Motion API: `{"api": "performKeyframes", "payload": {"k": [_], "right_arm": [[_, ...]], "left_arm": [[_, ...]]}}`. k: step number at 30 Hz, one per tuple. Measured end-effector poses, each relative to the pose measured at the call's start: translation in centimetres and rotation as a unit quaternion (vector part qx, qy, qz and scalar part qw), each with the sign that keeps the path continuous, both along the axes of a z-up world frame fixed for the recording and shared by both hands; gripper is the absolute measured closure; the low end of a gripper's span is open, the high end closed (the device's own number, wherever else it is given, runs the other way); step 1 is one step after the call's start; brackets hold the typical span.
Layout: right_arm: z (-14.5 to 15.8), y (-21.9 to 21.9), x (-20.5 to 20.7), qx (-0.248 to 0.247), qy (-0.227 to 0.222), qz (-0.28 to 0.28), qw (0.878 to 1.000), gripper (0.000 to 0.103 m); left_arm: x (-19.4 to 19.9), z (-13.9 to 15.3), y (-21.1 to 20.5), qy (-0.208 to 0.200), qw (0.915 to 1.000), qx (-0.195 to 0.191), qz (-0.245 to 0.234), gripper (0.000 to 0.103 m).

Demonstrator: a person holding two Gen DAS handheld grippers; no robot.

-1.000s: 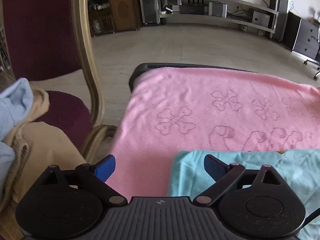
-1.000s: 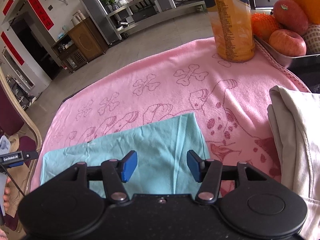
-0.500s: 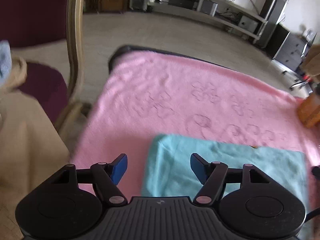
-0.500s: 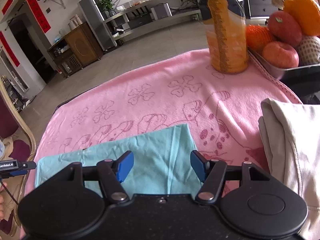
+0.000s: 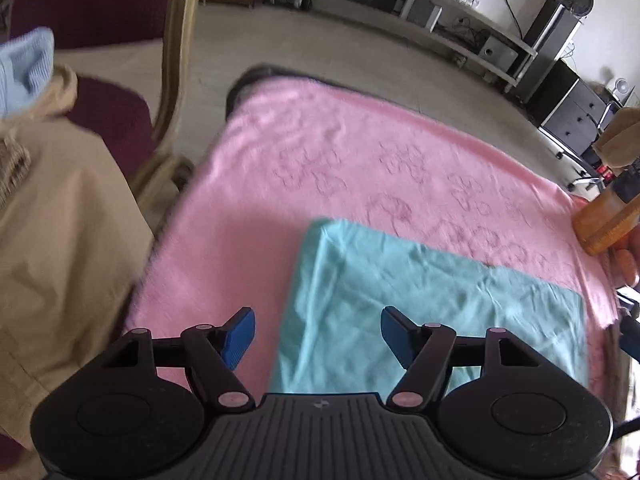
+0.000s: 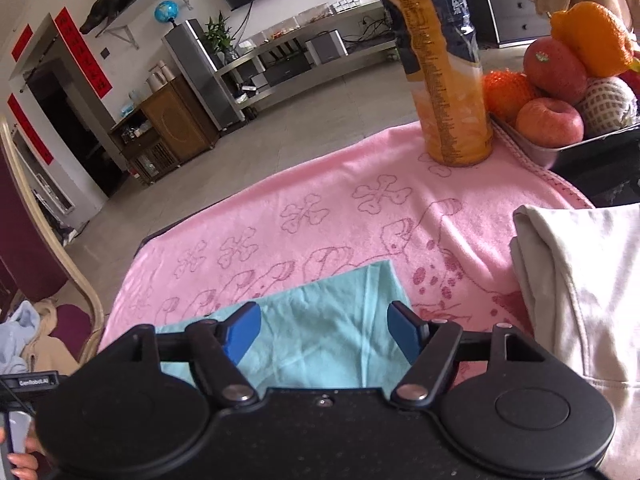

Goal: Fold clothes

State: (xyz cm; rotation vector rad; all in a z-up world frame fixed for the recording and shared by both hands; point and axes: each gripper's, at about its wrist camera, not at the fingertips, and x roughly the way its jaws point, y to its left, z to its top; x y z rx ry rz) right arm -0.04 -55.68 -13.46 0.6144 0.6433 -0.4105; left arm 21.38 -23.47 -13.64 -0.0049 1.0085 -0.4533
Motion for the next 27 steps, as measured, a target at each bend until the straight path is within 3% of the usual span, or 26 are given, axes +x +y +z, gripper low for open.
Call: {"api": "performKeyframes", "payload": {"k": [5, 8, 12, 15, 21, 23, 27], "right_arm": [[-0.9, -0.6, 0.7, -0.013, 0.021, -0.010, 1.000, 0.034], [-1.4, -0.7, 1.2, -0.028, 0.037, -0.007, 0.999, 0.034], [-1.8, -0.8, 1.5, -0.035, 0.047, -0.004, 0.998, 0.034], [-2.0, -1.1, 1.4, -0.033, 0.049, -0.004, 0.998, 0.034], [-2.0, -1.6, 0.9, -0.020, 0.045, -0.017, 0.999, 0.034], [-2.1, -1.9, 0.9, -0.016, 0.045, -0.022, 0.999, 0.034], [-2.0, -2.8, 0.8, -0.012, 0.033, -0.035, 0.999, 0.035]], "left_arm": [[0.6, -0.2, -0.9, -0.029, 0.9990, 0.035, -0.001, 0.037], [1.0, -0.7, -1.5, -0.037, 0.9965, 0.075, 0.002, 0.037], [1.5, -0.8, -1.5, -0.026, 0.9979, 0.060, 0.004, 0.034], [1.3, -0.6, -1.7, -0.014, 0.9989, 0.044, -0.009, 0.026], [0.9, -0.5, -1.8, -0.034, 0.9973, 0.065, -0.002, 0.027], [1.4, -0.6, -1.3, -0.030, 0.9976, 0.061, 0.012, 0.033], [3.0, 0.0, -1.0, -0.021, 0.9991, 0.031, 0.021, 0.059]]}}
